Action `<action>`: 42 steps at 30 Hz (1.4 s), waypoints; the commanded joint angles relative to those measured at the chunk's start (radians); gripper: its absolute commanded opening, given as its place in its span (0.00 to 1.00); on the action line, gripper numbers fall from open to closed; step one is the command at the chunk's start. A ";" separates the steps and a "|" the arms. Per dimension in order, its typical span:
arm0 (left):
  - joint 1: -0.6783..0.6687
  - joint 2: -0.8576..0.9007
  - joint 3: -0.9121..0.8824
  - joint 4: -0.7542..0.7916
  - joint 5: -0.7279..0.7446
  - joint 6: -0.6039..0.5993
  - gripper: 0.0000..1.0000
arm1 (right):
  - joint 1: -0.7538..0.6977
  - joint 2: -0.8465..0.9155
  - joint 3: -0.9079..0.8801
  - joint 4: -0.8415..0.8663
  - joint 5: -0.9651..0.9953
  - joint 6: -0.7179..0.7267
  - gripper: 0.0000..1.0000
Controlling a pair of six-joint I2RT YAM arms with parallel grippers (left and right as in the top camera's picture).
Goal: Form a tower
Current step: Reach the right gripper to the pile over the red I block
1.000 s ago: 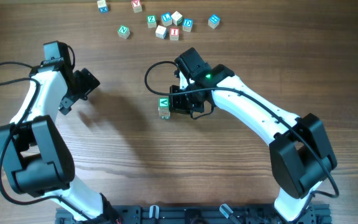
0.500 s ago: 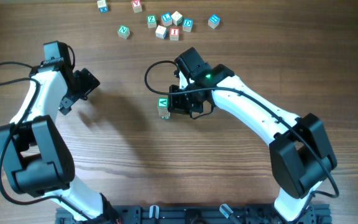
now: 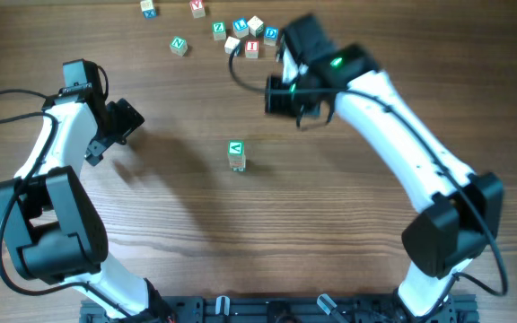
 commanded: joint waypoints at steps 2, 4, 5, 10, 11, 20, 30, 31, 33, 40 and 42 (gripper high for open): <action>0.007 -0.019 0.011 0.002 0.002 0.008 1.00 | -0.051 -0.014 0.286 -0.028 0.133 -0.132 0.05; 0.007 -0.019 0.010 0.002 0.002 0.008 1.00 | -0.057 -0.015 0.310 0.062 0.193 -0.186 0.05; 0.007 -0.019 0.011 0.002 0.002 0.008 1.00 | -0.056 -0.012 0.308 0.112 0.222 -0.203 0.07; 0.007 -0.019 0.011 0.002 0.002 0.008 1.00 | -0.056 0.082 0.304 0.296 0.276 -0.205 0.46; 0.007 -0.019 0.011 0.002 0.002 0.008 1.00 | -0.056 0.109 0.304 0.325 0.276 -0.205 0.52; 0.007 -0.019 0.011 0.002 0.002 0.008 1.00 | -0.056 0.445 0.304 0.536 0.275 -0.203 0.68; 0.007 -0.019 0.011 0.002 0.002 0.008 1.00 | -0.053 0.690 0.304 0.772 0.198 -0.194 0.68; 0.007 -0.019 0.011 0.002 0.002 0.008 1.00 | -0.053 0.700 0.304 0.780 0.202 -0.193 0.68; 0.007 -0.019 0.011 0.002 0.002 0.008 1.00 | -0.053 0.711 0.304 0.779 0.235 -0.148 0.68; 0.007 -0.019 0.011 0.002 0.002 0.008 1.00 | -0.054 0.711 0.304 0.729 0.289 -0.120 0.56; 0.007 -0.019 0.011 0.002 0.002 0.008 1.00 | -0.054 0.711 0.304 0.729 0.291 -0.128 0.53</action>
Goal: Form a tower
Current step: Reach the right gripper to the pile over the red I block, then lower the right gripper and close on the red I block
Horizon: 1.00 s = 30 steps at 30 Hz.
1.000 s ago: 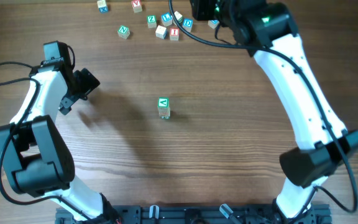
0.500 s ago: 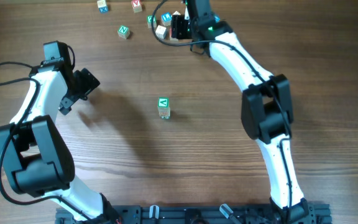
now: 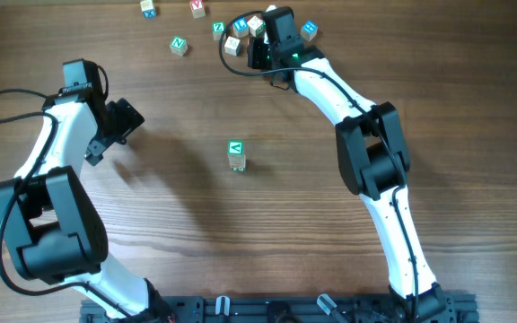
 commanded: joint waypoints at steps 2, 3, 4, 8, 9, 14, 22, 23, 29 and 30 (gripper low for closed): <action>0.007 -0.019 0.011 0.000 0.001 0.008 1.00 | 0.003 0.023 0.007 -0.014 0.042 0.000 0.51; 0.007 -0.019 0.011 0.000 0.001 0.008 1.00 | 0.003 0.023 0.007 -0.013 0.042 0.000 0.51; 0.007 -0.019 0.011 0.000 0.001 0.008 1.00 | 0.003 0.023 0.007 -0.003 0.042 0.000 0.53; 0.007 -0.019 0.011 0.000 0.001 0.008 1.00 | 0.003 0.023 0.008 0.080 0.039 -0.060 0.52; 0.007 -0.019 0.011 0.000 0.001 0.008 1.00 | 0.003 0.023 0.008 0.087 0.039 -0.060 0.52; 0.007 -0.019 0.011 0.000 0.001 0.008 1.00 | 0.003 0.023 0.008 0.076 0.038 -0.059 0.38; 0.007 -0.019 0.011 0.000 0.001 0.008 1.00 | 0.002 0.008 0.008 0.017 0.039 -0.060 0.16; 0.007 -0.019 0.011 0.000 0.001 0.008 1.00 | 0.002 -0.006 0.008 -0.006 0.039 -0.060 0.15; 0.007 -0.019 0.011 0.000 0.001 0.008 1.00 | -0.001 -0.101 0.008 -0.209 0.039 -0.081 0.12; 0.007 -0.019 0.011 0.000 0.001 0.008 1.00 | -0.001 -0.113 0.008 -0.239 0.039 -0.082 0.12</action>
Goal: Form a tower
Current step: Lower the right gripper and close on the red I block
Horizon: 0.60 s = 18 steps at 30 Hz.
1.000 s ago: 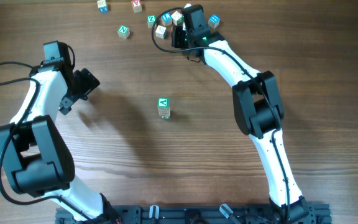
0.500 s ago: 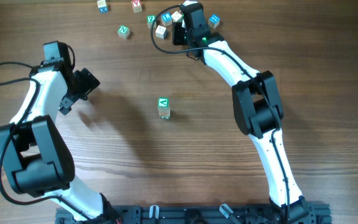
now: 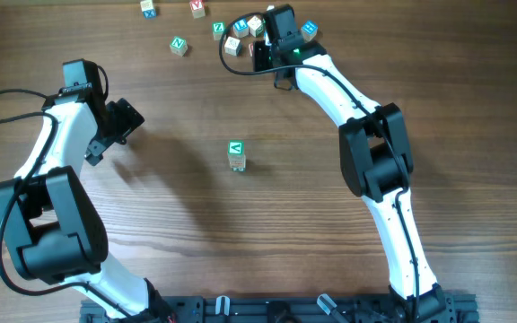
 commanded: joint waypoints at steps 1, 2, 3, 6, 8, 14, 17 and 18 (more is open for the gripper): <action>0.007 -0.019 0.011 0.000 0.001 0.008 1.00 | -0.002 -0.082 -0.002 -0.095 0.016 -0.020 0.12; 0.007 -0.019 0.011 0.000 0.001 0.008 1.00 | -0.002 -0.095 -0.002 -0.116 0.017 -0.020 0.11; 0.007 -0.019 0.011 0.000 0.001 0.008 1.00 | -0.002 -0.114 -0.002 -0.137 0.016 -0.028 0.12; 0.007 -0.019 0.011 0.000 0.001 0.008 1.00 | -0.002 -0.156 -0.002 -0.125 0.017 -0.060 0.35; 0.007 -0.019 0.011 0.000 0.001 0.008 1.00 | -0.002 -0.156 -0.002 -0.045 0.017 -0.103 0.50; 0.007 -0.019 0.011 0.000 0.001 0.008 1.00 | 0.000 -0.101 -0.003 0.115 0.016 -0.103 0.52; 0.007 -0.019 0.011 0.000 0.001 0.008 1.00 | 0.006 -0.051 -0.003 0.170 0.016 -0.121 0.53; 0.007 -0.019 0.011 0.000 0.001 0.008 1.00 | 0.007 -0.035 -0.003 0.182 0.006 -0.121 0.53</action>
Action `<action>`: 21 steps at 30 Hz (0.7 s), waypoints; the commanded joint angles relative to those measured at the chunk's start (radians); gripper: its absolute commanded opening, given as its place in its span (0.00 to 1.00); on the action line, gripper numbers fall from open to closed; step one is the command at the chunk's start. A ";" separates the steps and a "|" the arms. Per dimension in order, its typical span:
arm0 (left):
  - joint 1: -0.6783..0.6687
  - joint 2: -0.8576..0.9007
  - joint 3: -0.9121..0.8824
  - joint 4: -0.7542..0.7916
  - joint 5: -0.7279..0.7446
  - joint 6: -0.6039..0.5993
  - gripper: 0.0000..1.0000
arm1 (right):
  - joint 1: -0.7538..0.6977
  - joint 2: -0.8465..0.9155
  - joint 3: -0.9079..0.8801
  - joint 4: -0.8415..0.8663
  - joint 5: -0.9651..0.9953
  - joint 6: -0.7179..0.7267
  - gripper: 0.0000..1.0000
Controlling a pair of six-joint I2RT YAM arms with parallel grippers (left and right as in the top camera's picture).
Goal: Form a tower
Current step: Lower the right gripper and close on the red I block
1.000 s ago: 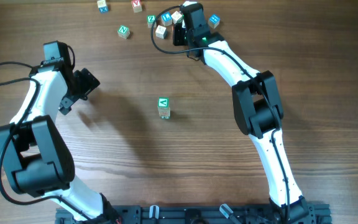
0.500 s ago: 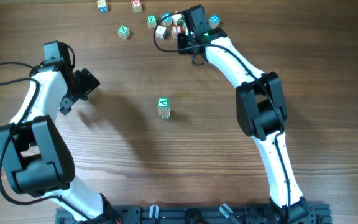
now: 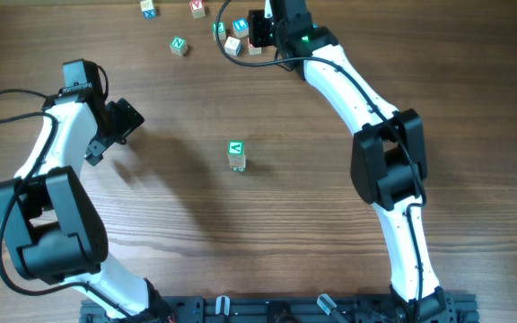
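A short stack point(image 3: 235, 155) stands mid-table, a green-lettered block on top of it. Loose letter blocks lie at the far edge: a green-lettered one point(image 3: 179, 44), a blue one point(image 3: 149, 8), a red-lettered one point(image 3: 197, 7), and a small cluster point(image 3: 232, 43). My right gripper point(image 3: 257, 32) is down at the right end of that cluster, its fingers hidden under the wrist, so open or shut does not show. My left gripper point(image 3: 126, 120) hovers far to the left over bare wood with nothing in it; its jaws are too dark to read.
The wooden table point(image 3: 169, 224) runs past the frame on all sides. A black cable loops by the left arm at the left edge. The right arm point(image 3: 357, 99) stretches diagonally across the right half of the table.
My right gripper has moved a little farther toward the far edge, still at the block cluster. The blue block to the right of its wrist no longer shows. The left arm and the stack are unchanged.
My right gripper first hovered right of the block cluster, short of the far edge. Then it was down at the cluster's right end, with a blue block lying apart to its right. Now it sits farther back at the cluster. The stack and left arm never moved.
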 commanded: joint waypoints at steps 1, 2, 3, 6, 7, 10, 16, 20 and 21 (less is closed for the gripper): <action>0.007 -0.019 0.011 0.000 0.001 0.008 1.00 | 0.008 0.096 0.000 0.032 -0.013 -0.023 0.54; 0.007 -0.019 0.011 0.000 0.001 0.008 1.00 | 0.008 0.116 0.000 0.044 -0.030 -0.023 0.54; 0.007 -0.019 0.011 0.000 0.001 0.008 1.00 | 0.008 0.127 0.000 0.053 -0.039 -0.023 0.56; 0.007 -0.019 0.011 0.000 0.001 0.008 1.00 | 0.008 0.161 0.000 0.074 -0.041 -0.023 0.58; 0.007 -0.019 0.011 0.000 0.001 0.008 1.00 | 0.008 0.171 0.000 0.079 -0.041 -0.023 0.59; 0.007 -0.019 0.011 0.000 0.001 0.008 1.00 | 0.008 0.176 0.000 0.090 -0.041 -0.023 0.61; 0.007 -0.019 0.011 0.000 0.001 0.008 1.00 | 0.008 0.183 0.000 0.119 -0.041 -0.023 0.63; 0.007 -0.019 0.011 0.000 0.001 0.008 1.00 | 0.008 0.196 0.000 0.129 -0.040 -0.023 0.62; 0.007 -0.019 0.011 0.000 0.001 0.008 1.00 | 0.008 0.199 0.000 0.131 -0.040 -0.023 0.61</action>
